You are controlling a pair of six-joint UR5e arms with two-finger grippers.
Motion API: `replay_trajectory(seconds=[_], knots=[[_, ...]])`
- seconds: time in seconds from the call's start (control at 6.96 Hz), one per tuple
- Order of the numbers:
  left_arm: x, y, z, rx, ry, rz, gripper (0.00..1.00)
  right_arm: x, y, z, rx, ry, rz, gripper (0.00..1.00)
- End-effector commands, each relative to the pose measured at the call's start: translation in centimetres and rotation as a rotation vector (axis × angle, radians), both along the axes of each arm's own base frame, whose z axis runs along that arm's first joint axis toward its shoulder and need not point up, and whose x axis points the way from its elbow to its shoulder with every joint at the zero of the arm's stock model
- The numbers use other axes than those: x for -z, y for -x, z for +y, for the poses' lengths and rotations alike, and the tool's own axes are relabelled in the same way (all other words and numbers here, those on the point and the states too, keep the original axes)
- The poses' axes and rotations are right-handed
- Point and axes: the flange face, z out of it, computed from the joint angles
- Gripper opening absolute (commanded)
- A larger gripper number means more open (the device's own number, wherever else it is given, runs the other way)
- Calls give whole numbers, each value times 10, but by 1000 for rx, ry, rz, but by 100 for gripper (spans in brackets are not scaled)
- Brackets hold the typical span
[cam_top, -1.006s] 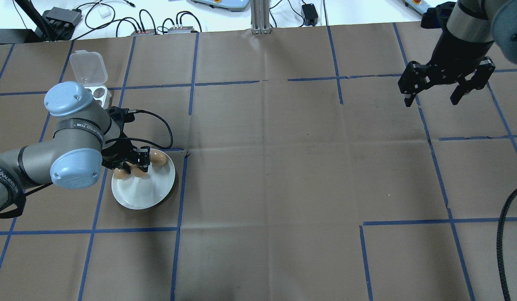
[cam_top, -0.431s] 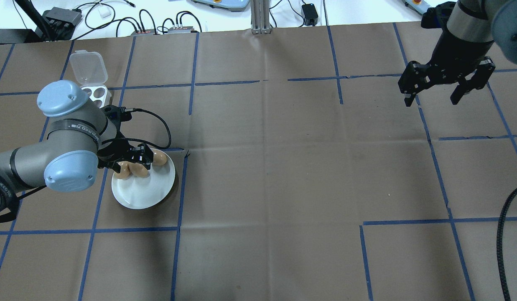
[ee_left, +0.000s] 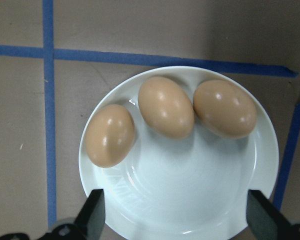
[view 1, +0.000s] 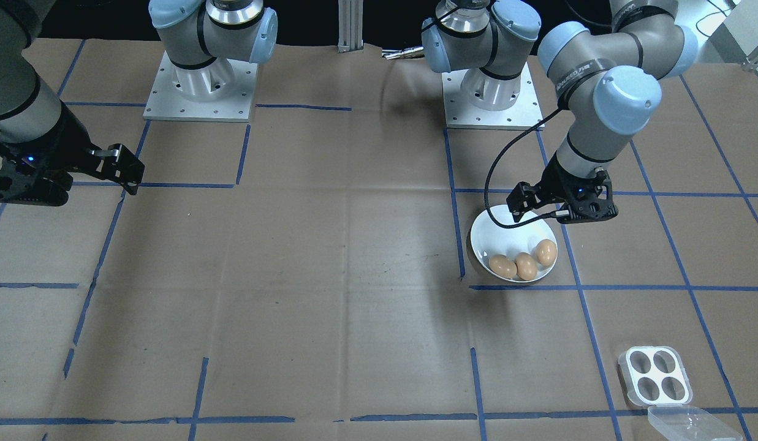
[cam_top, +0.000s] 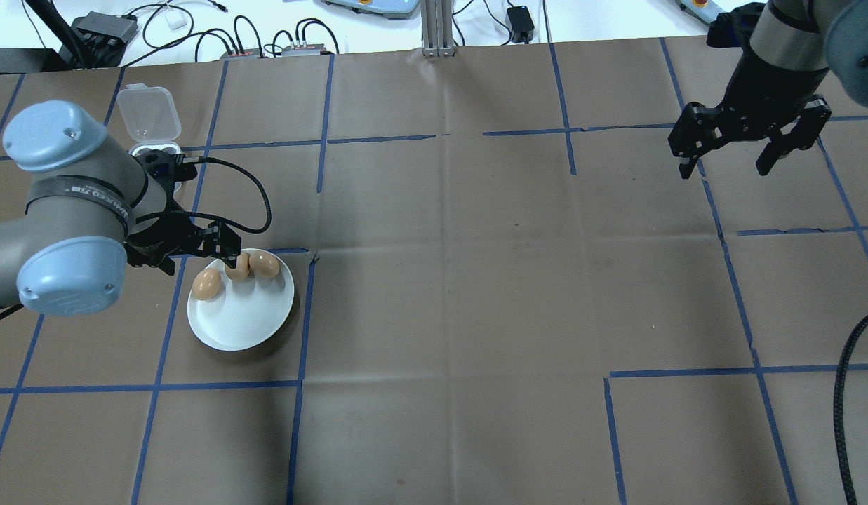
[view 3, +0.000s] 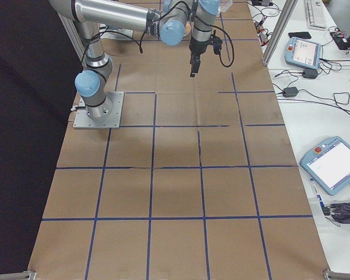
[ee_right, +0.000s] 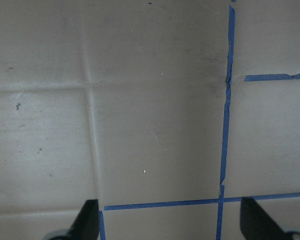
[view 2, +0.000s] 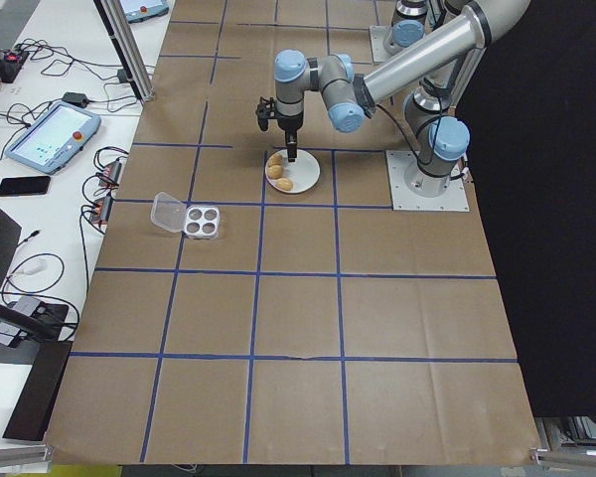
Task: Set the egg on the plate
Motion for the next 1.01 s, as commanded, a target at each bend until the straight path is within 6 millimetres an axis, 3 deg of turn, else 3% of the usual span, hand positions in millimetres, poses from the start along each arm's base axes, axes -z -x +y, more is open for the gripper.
replay_trajectory(seconds=[0.0,0.14,0.43,0.72,0.86], knots=[[-78,-1,-11,-10,-18,9,100,0,0,0,0,0,-2,100],[-112,11,-19,-20,-4,10,100,0,0,0,0,1,0,100],[-158,61,-36,-65,5,7,100,0,0,0,0,0,0,100],[-160,109,-36,-82,3,0,100,0,0,0,0,0,0,100],[-160,117,-34,-68,3,-1,100,0,0,0,0,1,0,100]])
